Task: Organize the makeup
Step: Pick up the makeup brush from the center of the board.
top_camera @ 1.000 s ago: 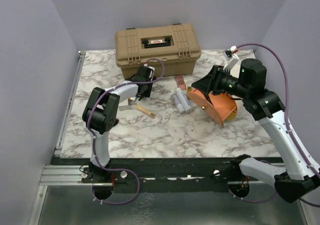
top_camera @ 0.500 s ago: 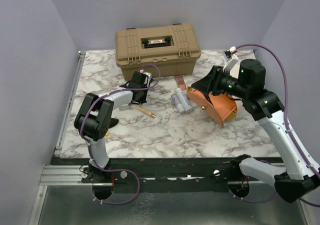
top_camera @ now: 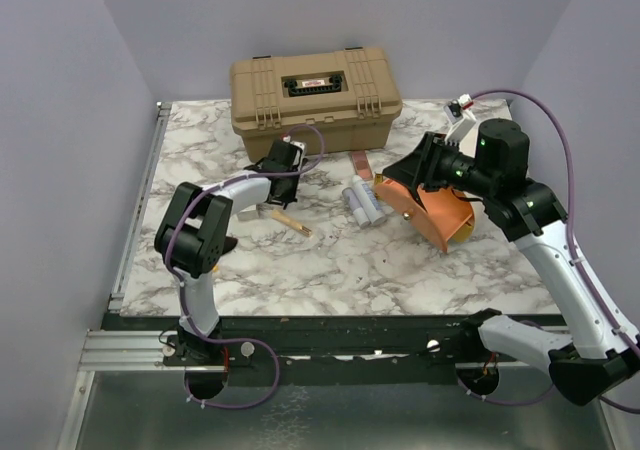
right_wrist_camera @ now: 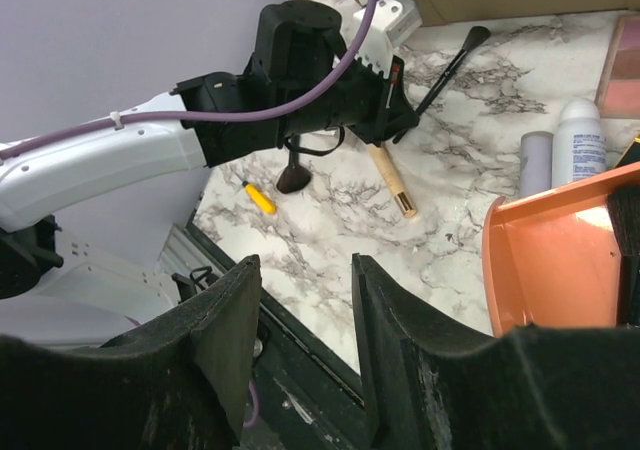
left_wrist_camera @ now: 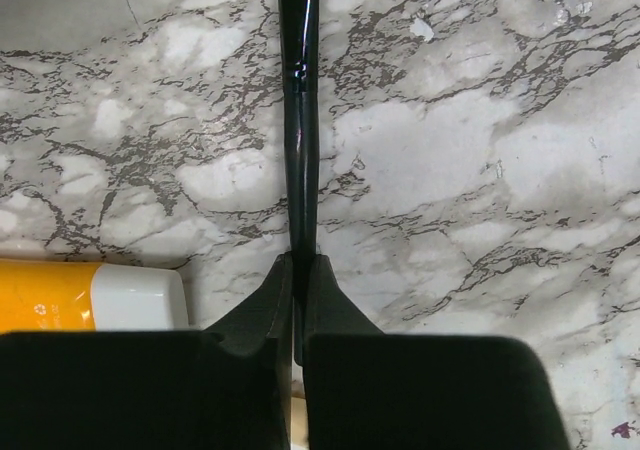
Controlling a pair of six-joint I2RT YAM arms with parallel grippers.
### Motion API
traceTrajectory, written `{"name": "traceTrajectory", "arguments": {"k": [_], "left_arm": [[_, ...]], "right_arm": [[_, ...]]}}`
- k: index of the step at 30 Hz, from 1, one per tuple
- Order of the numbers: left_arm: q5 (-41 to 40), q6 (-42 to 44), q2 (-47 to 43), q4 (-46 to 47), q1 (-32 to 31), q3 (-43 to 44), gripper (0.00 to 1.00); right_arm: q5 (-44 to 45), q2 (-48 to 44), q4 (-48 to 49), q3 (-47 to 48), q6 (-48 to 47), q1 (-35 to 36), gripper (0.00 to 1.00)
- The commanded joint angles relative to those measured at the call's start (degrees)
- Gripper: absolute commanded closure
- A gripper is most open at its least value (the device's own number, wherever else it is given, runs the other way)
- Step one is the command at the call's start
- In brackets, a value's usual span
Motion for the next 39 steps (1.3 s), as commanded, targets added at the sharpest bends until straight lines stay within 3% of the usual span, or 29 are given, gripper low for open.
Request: {"name": "traceTrajectory", "arguments": {"k": [1, 11, 23, 25, 29, 32, 35, 39], "left_arm": [[-0.2, -0.4, 1.6, -6.0, -2.3, -5.1, 1.00], [-2.3, -2.2, -11.1, -3.1, -9.2, -7.5, 1.00], [-2.9, -7.2, -22.4, 1.7, -11.9, -10.6, 1.00], [-1.9, -8.8, -26.1, 3.8, -12.2, -12.0, 1.00], [0.0, -11.9, -31.7, 7.4, -13.5, -13.1, 1.00], [0.5, -14.0, -35.0, 10.0, -15.1, -13.5, 1.00], [3.6, -16.2, -37.0, 12.5, -16.1, -13.4, 1.00], [3.0, -17.5, -37.2, 13.2, -20.4, -9.7, 1.00]], "right_arm": [[1.7, -1.0, 0.0, -0.8, -0.1, 0.3, 0.52], [0.3, 0.7, 0.5, -0.6, 0.2, 0.3, 0.52], [-0.2, 1.3, 1.2, -0.9, 0.4, 0.3, 0.51], [-0.3, 1.7, 1.2, -0.8, 0.6, 0.3, 0.49], [-0.2, 2.7, 1.6, -0.8, 1.7, 0.3, 0.35], [-1.4, 3.2, 2.9, -1.5, 2.3, 0.3, 0.31], [-1.9, 3.6, 3.7, -1.8, 2.5, 0.3, 0.31], [-4.8, 3.4, 5.6, -2.8, 2.6, 0.4, 0.38]]}}
